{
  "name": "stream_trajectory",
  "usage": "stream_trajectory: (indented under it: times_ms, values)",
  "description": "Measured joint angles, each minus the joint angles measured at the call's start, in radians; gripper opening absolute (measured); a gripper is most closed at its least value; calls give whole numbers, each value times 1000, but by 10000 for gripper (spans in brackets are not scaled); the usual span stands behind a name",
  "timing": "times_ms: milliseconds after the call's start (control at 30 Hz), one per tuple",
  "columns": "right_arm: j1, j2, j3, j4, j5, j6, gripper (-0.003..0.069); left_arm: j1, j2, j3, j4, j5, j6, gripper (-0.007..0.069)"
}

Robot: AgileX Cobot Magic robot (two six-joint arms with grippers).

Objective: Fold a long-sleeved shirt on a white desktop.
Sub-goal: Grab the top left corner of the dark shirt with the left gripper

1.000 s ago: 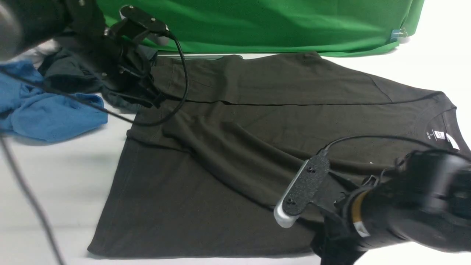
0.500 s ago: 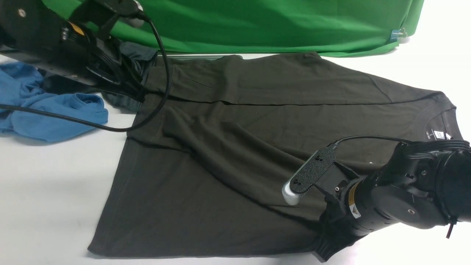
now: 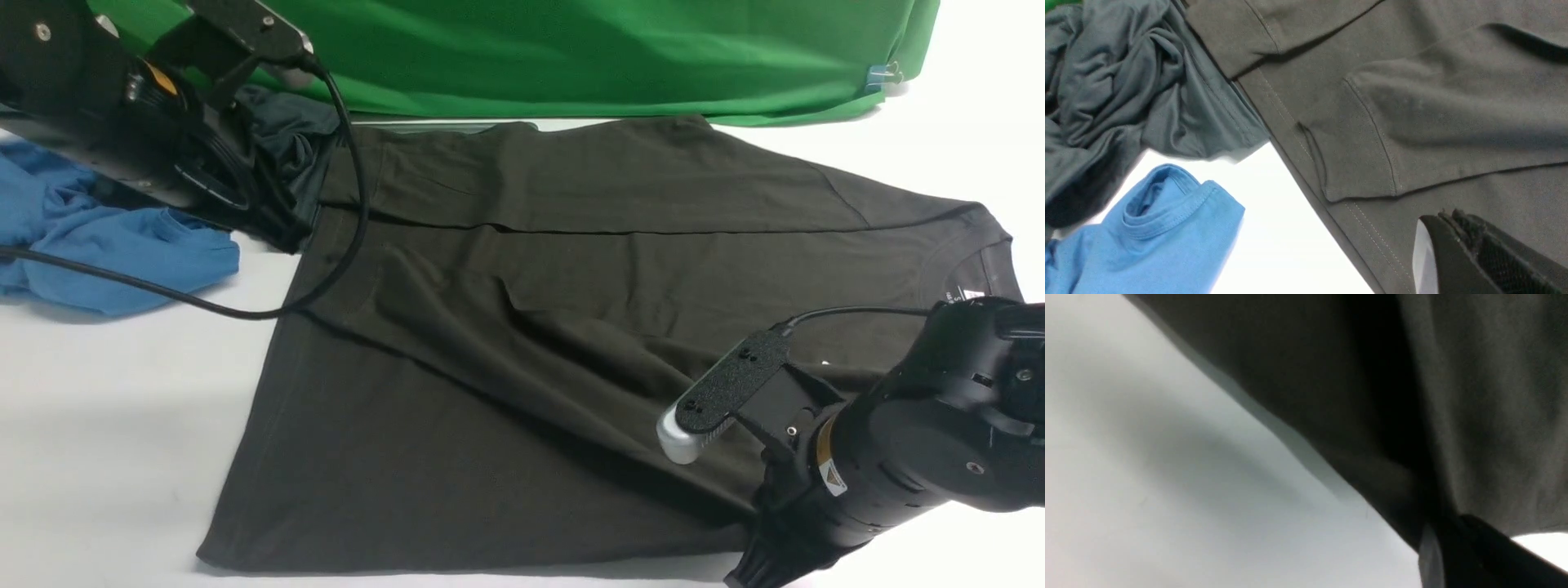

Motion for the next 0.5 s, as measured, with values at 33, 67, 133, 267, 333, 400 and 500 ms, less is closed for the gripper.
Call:
stream_trajectory:
  times_ms: [33, 67, 133, 267, 333, 400, 500]
  values:
    - [0, 0, 0, 3, 2, 0, 76, 1, 1, 4, 0, 2, -1, 18]
    - [0, 0, 0, 4, 3, 0, 106, 3, 3, 7, 0, 4, -2, 19]
    - [0, 1, 0, 4, 3, 0, 235, 17, 14, 13, -1, 10, -2, 22]
    - [0, 0, -7, 3, 10, -8, 439, 54, 43, 28, -27, 6, -2, 56]
    - [0, -4, -21, 0, 18, -11, 484, 67, 56, 28, -45, 4, -3, 78]
    - [-1, -9, -62, -19, 23, -28, 505, 81, 74, 29, -74, 3, -3, 116]
    - [-52, 6, -149, -16, 9, -125, 501, 83, 83, 29, -91, 2, -3, 155]
